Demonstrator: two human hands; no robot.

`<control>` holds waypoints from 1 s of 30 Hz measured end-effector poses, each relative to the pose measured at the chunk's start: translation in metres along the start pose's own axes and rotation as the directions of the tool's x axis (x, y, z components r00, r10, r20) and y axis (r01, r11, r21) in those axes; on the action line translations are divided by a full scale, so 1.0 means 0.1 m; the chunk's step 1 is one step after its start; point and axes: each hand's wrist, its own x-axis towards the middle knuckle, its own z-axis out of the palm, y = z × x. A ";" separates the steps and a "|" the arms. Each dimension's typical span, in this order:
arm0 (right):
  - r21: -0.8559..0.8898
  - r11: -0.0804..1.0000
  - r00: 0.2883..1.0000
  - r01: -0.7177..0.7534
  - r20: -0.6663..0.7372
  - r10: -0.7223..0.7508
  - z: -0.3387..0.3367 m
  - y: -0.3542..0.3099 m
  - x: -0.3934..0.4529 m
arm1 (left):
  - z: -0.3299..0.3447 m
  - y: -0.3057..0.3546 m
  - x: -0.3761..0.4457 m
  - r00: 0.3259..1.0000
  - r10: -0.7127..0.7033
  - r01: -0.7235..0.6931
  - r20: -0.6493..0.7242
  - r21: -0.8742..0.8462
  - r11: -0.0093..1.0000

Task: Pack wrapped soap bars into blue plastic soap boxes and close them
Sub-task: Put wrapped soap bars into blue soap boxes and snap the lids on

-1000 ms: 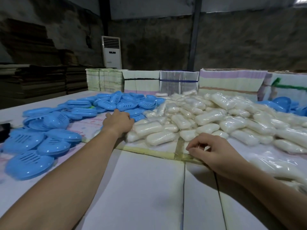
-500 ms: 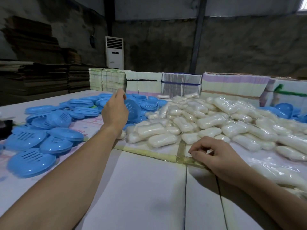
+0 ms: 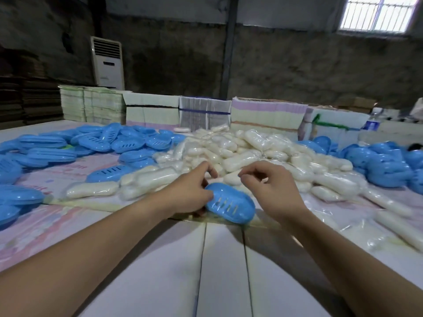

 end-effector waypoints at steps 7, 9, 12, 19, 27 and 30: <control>-0.679 0.707 0.972 -0.200 -0.044 0.233 -0.39 0.41 0.23 | -0.05 0.02 -0.03 0.969 0.048 -0.089 0.243 0.161 0.983; -0.792 0.554 0.930 -0.258 -0.049 0.363 -0.45 0.51 0.24 | -0.04 0.01 -0.05 0.960 0.096 -0.162 0.262 0.242 0.957; -0.833 0.467 0.885 -0.297 -0.057 0.462 -0.45 0.60 0.24 | 0.00 0.00 -0.06 0.951 0.159 -0.228 0.266 0.254 0.940; -0.847 0.418 0.876 -0.327 -0.106 0.471 -0.42 0.66 0.26 | 0.02 -0.05 -0.04 0.948 0.185 -0.246 0.258 0.229 0.942; -0.857 0.458 0.856 -0.238 0.038 0.515 -0.61 0.66 0.25 | 0.03 -0.05 -0.06 0.953 0.208 -0.241 0.219 0.135 0.961; -0.830 0.502 0.884 -0.244 0.021 0.466 -0.66 0.70 0.20 | 0.04 -0.05 -0.04 0.950 0.214 -0.246 0.227 0.120 0.962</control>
